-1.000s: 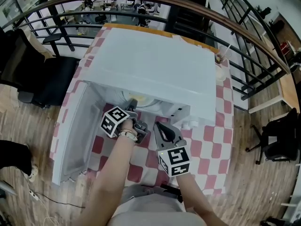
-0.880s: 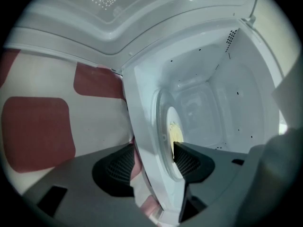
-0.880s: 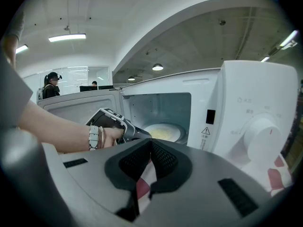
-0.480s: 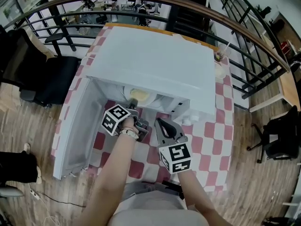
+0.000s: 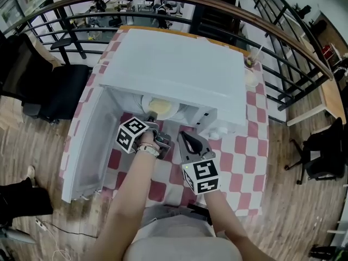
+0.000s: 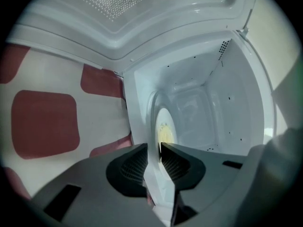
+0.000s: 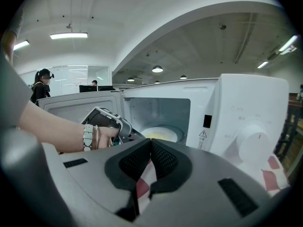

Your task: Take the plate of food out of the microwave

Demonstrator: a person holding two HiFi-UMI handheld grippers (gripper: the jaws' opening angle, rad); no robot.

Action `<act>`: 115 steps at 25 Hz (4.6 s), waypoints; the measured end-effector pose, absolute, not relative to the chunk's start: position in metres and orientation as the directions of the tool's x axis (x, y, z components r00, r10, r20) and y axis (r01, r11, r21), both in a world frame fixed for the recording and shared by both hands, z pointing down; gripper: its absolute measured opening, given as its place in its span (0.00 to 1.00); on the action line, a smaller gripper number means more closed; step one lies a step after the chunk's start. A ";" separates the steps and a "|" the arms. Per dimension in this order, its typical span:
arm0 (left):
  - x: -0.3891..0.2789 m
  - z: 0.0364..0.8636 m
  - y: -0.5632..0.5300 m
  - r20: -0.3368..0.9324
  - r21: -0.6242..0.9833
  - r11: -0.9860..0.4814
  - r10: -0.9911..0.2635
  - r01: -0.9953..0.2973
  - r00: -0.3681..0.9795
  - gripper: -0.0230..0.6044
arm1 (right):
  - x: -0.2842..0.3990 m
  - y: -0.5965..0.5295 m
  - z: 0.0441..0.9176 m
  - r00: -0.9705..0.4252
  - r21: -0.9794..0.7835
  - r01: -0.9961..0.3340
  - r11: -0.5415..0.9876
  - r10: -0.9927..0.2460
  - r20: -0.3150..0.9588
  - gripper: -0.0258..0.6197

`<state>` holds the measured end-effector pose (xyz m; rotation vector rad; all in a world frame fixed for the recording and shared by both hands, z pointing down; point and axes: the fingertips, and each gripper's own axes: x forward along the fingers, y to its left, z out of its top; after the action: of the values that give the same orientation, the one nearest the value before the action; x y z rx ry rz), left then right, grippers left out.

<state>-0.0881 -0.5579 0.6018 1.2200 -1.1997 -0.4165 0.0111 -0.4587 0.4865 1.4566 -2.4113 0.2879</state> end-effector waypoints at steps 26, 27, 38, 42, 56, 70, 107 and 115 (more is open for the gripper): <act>-0.079 0.572 -0.541 0.254 0.964 0.191 -0.868 -0.185 0.427 0.06 | 0.012 -0.441 0.475 -0.426 -0.002 -0.892 0.452 -0.838 0.341 0.08; -0.079 0.570 -0.539 0.250 0.965 0.186 -0.868 -0.185 0.429 0.06 | 0.012 -0.440 0.473 -0.426 -0.002 -0.892 0.452 -0.839 0.338 0.08; -0.084 0.554 -0.515 0.220 0.971 0.155 -0.882 -0.182 0.417 0.06 | 0.008 -0.427 0.451 -0.429 0.020 -0.891 0.453 -0.858 0.282 0.08; -0.084 0.549 -0.506 0.212 0.972 0.150 -0.888 -0.179 0.408 0.06 | 0.008 -0.422 0.443 -0.430 0.030 -0.891 0.453 -0.862 0.268 0.08; -0.086 0.526 -0.475 0.172 0.983 0.131 -0.908 -0.131 0.382 0.06 | 0.004 -0.401 0.426 -0.458 0.018 -0.878 0.478 -0.852 0.252 0.08; -0.087 0.504 -0.443 0.152 0.987 0.120 -0.911 -0.106 0.384 0.06 | 0.008 -0.383 0.417 -0.477 0.004 -0.870 0.493 -0.844 0.246 0.08; -0.080 0.414 -0.388 0.070 0.996 0.043 -0.923 -0.081 0.378 0.06 | 0.015 -0.360 0.352 -0.509 0.025 -0.855 0.518 -0.847 0.153 0.08; -0.076 0.398 -0.388 0.043 0.997 0.016 -0.921 -0.072 0.387 0.06 | 0.018 -0.360 0.342 -0.496 0.022 -0.864 0.502 -0.859 0.126 0.08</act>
<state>-0.0760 -0.3879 0.3984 1.3985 -0.9708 -0.8560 0.0179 -0.3596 0.3418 1.5085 -2.6169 0.0662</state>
